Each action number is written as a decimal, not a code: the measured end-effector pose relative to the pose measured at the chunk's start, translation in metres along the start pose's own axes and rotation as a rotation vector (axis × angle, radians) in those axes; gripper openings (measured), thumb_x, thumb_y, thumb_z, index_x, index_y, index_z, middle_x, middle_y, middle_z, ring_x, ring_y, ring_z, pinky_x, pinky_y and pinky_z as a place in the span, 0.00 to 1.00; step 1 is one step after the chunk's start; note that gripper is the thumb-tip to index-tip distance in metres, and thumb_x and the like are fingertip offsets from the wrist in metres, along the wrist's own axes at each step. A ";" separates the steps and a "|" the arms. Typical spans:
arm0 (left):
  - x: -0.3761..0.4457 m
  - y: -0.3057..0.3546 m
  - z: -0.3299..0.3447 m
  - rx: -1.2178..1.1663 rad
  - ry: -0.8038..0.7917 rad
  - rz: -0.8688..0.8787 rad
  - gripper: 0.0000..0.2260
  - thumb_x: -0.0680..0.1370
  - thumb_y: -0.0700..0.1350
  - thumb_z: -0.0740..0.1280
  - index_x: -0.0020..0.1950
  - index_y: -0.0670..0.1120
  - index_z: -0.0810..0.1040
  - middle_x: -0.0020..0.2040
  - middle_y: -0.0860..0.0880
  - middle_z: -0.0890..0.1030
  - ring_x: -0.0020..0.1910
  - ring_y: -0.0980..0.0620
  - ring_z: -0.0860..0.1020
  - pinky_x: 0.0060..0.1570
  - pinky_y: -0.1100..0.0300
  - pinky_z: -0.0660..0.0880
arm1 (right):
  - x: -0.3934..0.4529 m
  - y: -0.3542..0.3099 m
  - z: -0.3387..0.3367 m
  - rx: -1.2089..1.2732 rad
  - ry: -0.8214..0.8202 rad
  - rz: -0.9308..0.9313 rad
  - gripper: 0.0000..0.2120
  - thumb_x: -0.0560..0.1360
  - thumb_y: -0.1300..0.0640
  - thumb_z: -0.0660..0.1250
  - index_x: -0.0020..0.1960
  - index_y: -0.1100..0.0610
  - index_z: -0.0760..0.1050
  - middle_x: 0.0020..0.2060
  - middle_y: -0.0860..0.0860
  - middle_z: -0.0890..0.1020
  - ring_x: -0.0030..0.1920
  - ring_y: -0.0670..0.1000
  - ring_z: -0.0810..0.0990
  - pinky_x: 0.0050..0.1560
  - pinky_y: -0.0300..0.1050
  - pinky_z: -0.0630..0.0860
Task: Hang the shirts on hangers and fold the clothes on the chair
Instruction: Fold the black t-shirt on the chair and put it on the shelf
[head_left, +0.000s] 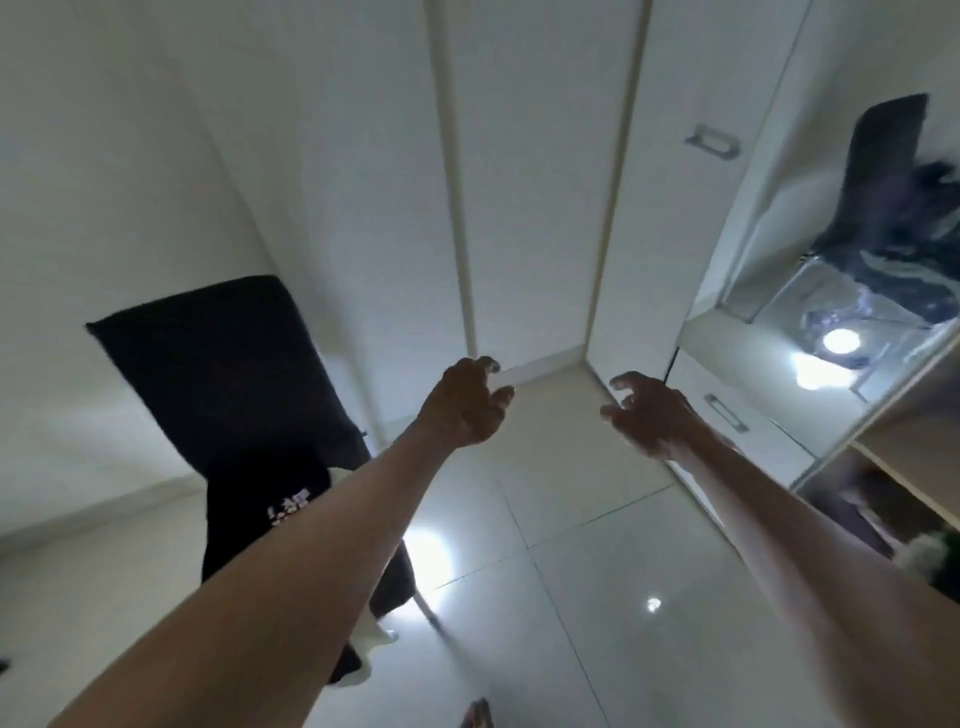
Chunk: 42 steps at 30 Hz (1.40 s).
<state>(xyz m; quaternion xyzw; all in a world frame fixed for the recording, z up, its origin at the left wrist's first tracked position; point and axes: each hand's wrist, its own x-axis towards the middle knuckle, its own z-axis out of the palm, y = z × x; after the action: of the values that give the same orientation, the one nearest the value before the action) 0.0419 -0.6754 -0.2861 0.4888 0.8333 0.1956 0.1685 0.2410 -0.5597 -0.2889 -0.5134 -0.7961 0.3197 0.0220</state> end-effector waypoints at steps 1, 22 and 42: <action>-0.014 -0.035 -0.017 -0.008 0.020 -0.067 0.21 0.82 0.53 0.63 0.73 0.46 0.70 0.70 0.43 0.73 0.68 0.44 0.72 0.65 0.55 0.68 | -0.001 -0.026 0.018 -0.007 -0.045 -0.042 0.25 0.78 0.49 0.66 0.73 0.52 0.69 0.66 0.56 0.78 0.67 0.56 0.76 0.63 0.43 0.70; -0.096 -0.509 -0.044 -0.223 -0.083 -0.786 0.19 0.79 0.49 0.68 0.69 0.45 0.74 0.65 0.46 0.77 0.63 0.48 0.76 0.62 0.57 0.72 | 0.093 -0.305 0.397 -0.123 -0.614 -0.215 0.19 0.78 0.55 0.66 0.68 0.51 0.73 0.60 0.53 0.81 0.45 0.48 0.80 0.47 0.43 0.82; 0.096 -0.756 0.086 -0.025 0.040 -0.874 0.30 0.79 0.57 0.65 0.75 0.44 0.61 0.74 0.41 0.65 0.73 0.39 0.64 0.69 0.40 0.65 | 0.300 -0.358 0.682 -0.140 -0.424 -0.056 0.30 0.76 0.55 0.71 0.74 0.53 0.61 0.66 0.57 0.74 0.67 0.60 0.72 0.64 0.53 0.73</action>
<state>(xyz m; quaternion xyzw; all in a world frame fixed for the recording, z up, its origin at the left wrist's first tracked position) -0.5281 -0.9140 -0.7406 0.0841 0.9625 0.1254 0.2252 -0.4362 -0.7378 -0.7282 -0.4127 -0.8171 0.3636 -0.1728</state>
